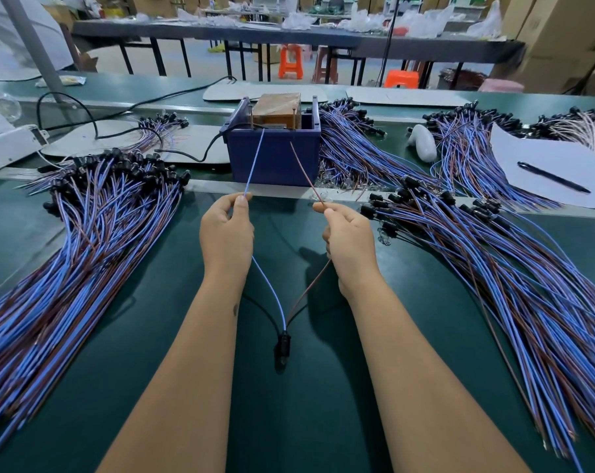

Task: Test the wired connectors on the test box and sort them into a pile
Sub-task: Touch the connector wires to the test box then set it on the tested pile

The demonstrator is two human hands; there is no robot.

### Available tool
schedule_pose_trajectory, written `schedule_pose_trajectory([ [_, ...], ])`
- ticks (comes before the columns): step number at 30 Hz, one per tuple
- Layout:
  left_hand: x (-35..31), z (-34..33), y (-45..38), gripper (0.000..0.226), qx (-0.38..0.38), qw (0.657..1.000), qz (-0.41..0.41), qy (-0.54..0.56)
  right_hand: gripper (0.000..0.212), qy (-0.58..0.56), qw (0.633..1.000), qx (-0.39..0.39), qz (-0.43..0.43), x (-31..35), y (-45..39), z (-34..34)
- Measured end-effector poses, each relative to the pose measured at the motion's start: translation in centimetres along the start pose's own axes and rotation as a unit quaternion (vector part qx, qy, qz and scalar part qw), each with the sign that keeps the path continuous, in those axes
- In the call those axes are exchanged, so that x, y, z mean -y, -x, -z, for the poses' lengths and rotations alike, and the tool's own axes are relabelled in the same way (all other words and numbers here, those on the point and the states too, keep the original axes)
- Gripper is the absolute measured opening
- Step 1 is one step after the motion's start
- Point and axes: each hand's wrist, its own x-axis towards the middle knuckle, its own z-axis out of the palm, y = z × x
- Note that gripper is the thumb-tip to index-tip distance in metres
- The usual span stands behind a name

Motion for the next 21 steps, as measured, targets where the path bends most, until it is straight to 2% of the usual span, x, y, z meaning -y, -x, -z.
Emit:
schedule_pose_trajectory([
  [5,-0.12,0.09,-0.01,0.026,0.003,1.0,-0.006,0.01,0.033,-0.017,1.0,0.002,-0.011,0.02,0.0,0.09],
  [11,-0.37,-0.02,-0.04,0.032,-0.001,0.999,0.024,0.047,0.035,-0.023,1.0,0.005,0.004,0.02,0.22,0.13],
  [21,-0.03,0.07,-0.25,0.033,0.004,0.999,0.023,0.031,0.033,-0.021,1.0,-0.003,0.009,-0.03,0.16,0.16],
])
